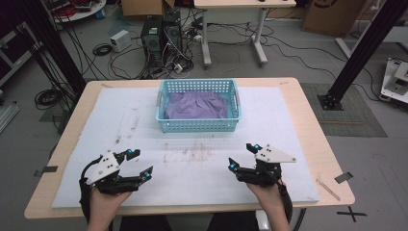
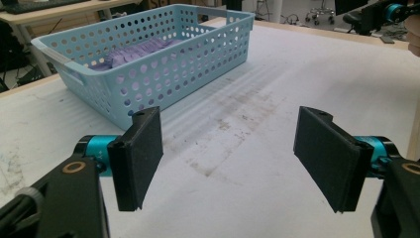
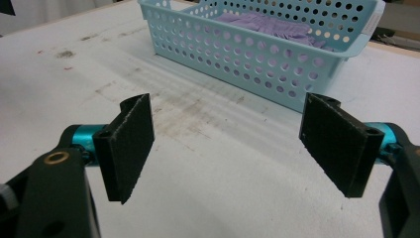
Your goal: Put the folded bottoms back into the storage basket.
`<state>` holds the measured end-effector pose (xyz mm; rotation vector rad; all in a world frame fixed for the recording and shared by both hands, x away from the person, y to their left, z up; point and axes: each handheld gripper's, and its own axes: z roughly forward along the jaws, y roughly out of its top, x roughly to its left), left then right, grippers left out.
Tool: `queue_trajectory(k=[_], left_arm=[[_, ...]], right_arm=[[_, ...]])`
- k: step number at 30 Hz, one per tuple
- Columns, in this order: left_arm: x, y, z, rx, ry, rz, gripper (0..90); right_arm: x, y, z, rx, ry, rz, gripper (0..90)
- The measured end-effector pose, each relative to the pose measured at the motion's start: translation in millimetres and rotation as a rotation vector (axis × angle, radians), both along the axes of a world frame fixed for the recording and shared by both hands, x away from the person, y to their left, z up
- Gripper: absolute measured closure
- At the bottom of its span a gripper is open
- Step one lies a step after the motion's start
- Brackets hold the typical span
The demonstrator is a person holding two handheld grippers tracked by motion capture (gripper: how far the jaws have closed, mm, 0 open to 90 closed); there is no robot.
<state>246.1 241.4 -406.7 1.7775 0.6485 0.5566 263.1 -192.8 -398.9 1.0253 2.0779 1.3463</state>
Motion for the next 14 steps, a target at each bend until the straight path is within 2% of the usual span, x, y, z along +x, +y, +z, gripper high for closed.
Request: queue_trajectory(k=[14], left_arm=[[3.1, 4.4, -4.2, 0.009, 0.006, 0.013, 27.2]], right_arm=[[1.7, -5.4, -0.2, 0.004, 0.001, -0.009, 22.0]])
